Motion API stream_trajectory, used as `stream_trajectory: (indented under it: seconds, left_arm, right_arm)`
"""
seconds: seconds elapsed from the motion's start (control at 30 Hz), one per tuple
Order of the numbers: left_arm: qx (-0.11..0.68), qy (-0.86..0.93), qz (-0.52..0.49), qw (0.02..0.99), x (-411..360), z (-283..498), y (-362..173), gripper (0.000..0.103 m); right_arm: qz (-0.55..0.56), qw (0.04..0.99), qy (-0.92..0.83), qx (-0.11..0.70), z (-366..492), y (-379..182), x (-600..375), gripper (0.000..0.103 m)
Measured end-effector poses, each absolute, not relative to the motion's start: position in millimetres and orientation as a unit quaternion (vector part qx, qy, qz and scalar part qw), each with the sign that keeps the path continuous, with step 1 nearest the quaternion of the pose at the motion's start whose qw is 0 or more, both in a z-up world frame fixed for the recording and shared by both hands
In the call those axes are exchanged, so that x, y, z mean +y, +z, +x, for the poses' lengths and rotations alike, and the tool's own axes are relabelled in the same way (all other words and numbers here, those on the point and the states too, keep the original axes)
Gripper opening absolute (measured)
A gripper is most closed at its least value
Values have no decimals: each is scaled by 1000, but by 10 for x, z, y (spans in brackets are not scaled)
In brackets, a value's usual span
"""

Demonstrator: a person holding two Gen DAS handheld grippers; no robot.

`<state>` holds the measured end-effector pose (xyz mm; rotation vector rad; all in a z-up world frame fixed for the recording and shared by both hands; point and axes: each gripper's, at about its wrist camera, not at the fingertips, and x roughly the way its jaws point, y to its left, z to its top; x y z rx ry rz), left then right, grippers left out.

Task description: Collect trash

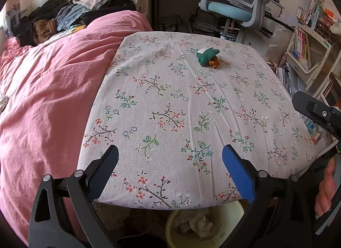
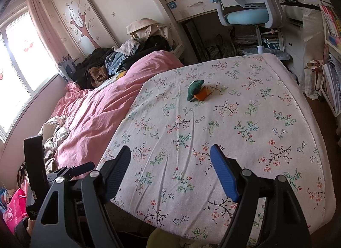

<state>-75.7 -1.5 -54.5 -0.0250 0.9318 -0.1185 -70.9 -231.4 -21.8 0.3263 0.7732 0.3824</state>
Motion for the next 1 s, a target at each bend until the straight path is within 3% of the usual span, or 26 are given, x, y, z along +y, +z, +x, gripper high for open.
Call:
stream_trajectory:
  seconds: [1.0]
  left_arm:
    - [448, -56, -13, 892, 3, -760, -527, 94]
  right_arm:
    - [158, 895, 184, 374, -703, -219, -2304, 74]
